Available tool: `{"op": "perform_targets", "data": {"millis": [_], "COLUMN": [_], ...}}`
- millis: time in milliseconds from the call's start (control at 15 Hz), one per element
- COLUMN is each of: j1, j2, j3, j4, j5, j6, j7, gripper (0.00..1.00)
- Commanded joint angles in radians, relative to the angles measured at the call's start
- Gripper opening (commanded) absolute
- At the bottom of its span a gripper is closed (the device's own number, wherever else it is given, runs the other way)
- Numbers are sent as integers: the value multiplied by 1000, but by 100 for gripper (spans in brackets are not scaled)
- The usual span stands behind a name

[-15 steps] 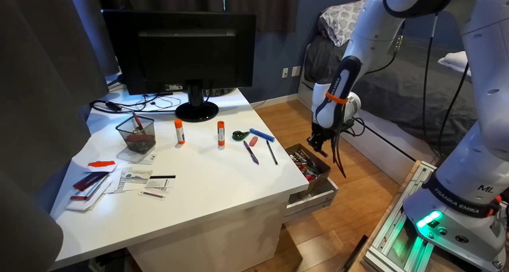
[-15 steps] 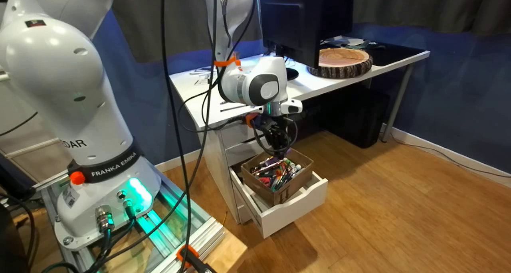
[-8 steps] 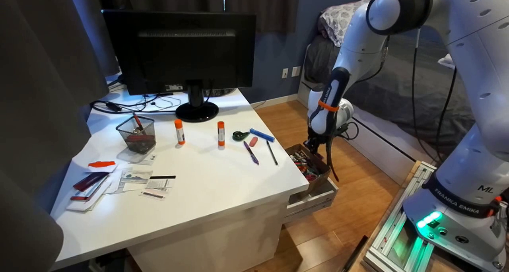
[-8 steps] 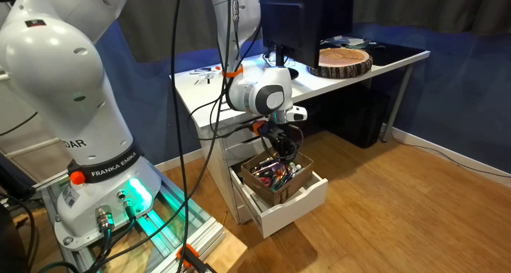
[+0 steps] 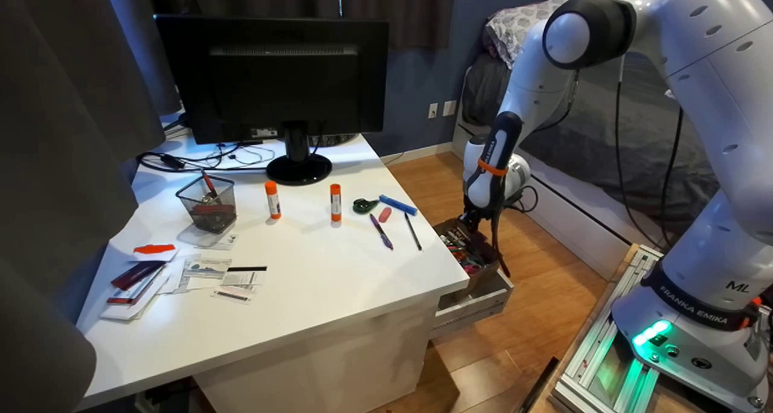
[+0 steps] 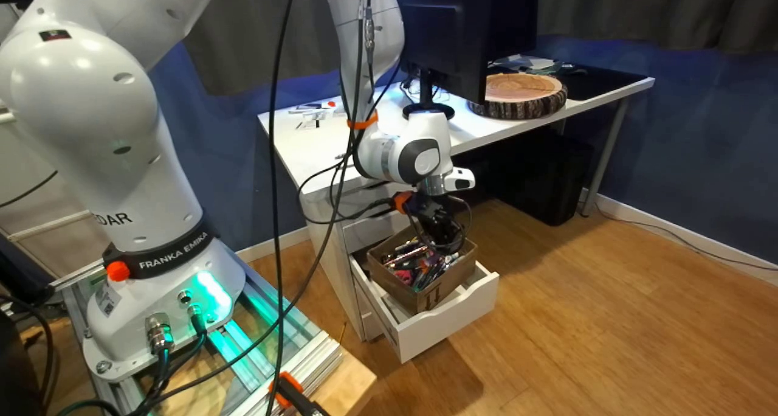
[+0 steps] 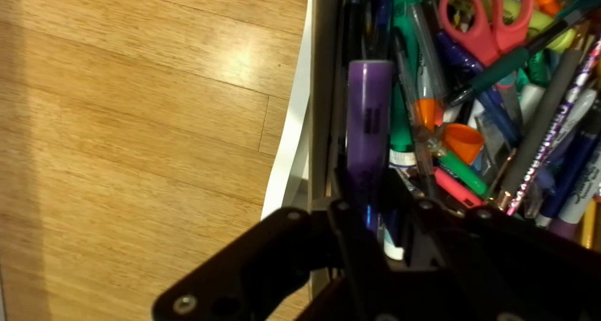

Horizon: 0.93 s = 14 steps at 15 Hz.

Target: Put the pencils inside the box

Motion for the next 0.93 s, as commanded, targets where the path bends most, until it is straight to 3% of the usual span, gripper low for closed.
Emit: {"op": "perform_targets", "data": {"millis": [0,67,400,600,867], "j1": [24,25,24,8,-10], "j2": [43,47,10,-67,-215], "j3": [-24,-25,-7,35,94], "j4": [36,40,7,-53,-168], "j5": [18,19,17,30,46], "j6": [21,22,43,-11,-111], "j7": [-30,-32,-50,-57,-62], "gripper": [45,46,79,100,100]}}
